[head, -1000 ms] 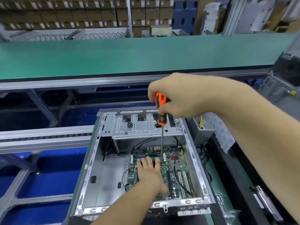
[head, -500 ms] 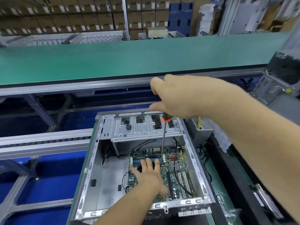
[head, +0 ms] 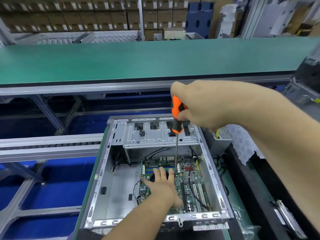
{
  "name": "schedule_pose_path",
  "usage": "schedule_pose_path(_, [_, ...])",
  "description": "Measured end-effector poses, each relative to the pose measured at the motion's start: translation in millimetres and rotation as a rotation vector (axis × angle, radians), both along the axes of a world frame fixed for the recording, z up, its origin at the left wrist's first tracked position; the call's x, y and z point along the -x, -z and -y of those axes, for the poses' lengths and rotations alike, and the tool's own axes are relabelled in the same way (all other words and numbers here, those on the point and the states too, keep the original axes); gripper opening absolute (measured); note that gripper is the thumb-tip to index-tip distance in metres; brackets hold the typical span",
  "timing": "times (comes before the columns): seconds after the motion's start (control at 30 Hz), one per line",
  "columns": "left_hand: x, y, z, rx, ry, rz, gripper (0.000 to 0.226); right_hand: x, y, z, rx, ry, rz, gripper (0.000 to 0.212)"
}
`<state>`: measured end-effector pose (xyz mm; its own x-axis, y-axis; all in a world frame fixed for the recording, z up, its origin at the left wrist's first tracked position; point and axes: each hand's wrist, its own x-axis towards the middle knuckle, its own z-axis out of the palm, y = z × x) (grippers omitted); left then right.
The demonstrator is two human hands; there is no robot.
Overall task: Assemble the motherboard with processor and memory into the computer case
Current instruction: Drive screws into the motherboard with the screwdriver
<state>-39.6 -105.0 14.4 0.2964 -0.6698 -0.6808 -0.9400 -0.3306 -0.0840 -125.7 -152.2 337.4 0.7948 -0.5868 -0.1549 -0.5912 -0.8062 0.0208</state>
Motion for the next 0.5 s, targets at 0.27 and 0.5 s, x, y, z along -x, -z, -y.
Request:
schedule_pose_path(0.27, [-0.5, 0.8, -0.4, 0.002, -0.007, 0.007, 0.121, 2.7, -5.2, 7.0, 0.24, 0.169, -0.101, 0.046])
schedule_pose_path(0.5, [-1.6, 3.6, 1.0, 0.0, -0.008, 0.005, 0.122, 1.3, 1.9, 1.5, -0.07, -0.053, 0.0, 0.019])
